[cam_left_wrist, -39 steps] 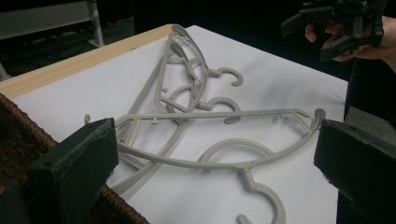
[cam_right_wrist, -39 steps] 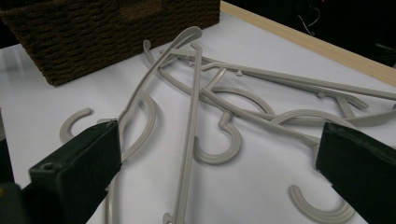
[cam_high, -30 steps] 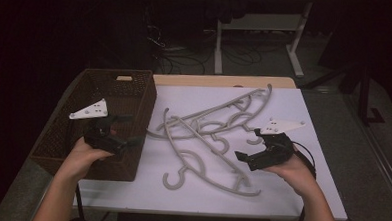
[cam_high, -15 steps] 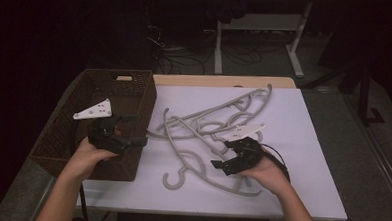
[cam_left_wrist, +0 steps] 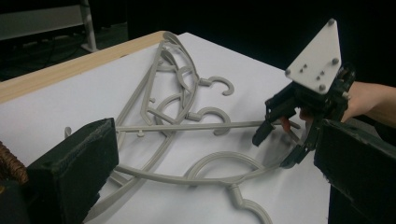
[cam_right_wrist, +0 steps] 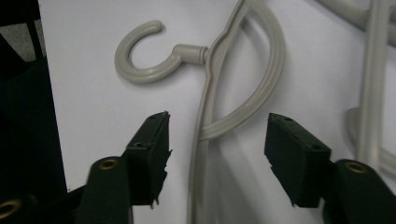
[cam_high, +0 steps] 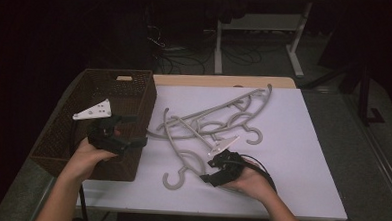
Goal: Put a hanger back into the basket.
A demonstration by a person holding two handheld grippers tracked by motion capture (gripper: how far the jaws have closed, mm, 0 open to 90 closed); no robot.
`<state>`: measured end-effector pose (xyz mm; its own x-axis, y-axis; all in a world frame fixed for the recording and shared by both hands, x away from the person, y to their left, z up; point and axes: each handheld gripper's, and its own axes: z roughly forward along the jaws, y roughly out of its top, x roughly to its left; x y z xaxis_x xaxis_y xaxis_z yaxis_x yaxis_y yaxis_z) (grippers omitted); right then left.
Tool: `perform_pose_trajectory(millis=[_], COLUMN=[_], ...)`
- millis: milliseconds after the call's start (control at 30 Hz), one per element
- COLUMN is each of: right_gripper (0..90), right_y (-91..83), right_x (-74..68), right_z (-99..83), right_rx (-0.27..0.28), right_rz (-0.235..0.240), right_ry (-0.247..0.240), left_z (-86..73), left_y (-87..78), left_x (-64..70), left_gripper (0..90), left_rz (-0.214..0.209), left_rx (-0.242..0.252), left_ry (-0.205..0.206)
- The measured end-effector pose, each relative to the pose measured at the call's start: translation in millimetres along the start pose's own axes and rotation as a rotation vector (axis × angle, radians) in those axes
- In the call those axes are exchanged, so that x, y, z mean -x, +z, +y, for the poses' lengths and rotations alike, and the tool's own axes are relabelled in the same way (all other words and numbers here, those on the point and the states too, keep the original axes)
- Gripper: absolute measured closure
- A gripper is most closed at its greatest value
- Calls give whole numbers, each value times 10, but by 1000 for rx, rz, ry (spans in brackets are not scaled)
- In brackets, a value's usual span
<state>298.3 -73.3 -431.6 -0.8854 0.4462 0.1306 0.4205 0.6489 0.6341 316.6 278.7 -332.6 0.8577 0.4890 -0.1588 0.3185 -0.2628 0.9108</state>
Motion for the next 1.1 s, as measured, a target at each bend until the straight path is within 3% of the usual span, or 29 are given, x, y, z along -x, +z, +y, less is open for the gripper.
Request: perform_pose_trajectory(millis=[333,567,800,1100], right_gripper=[634,765,801,803], right_y=[105,134,124,47], right_x=[-65,-100,-75,-81], right_z=[-88,-99,-101,-116], right_rx=[-65,-91,-94,-79], right_rz=[-2,-34,-25,-43], right_ry=[-42,-89,-68,-105], left_z=[0,1,0,-3], left_y=[-12,-11,-20,-27], left_x=[0,0,-5,-18], left_gripper=[0,0,0,0], left_rz=[3,4,6,8], left_rx=[1,1,3,6], left_ry=[0,-1,-3,-5])
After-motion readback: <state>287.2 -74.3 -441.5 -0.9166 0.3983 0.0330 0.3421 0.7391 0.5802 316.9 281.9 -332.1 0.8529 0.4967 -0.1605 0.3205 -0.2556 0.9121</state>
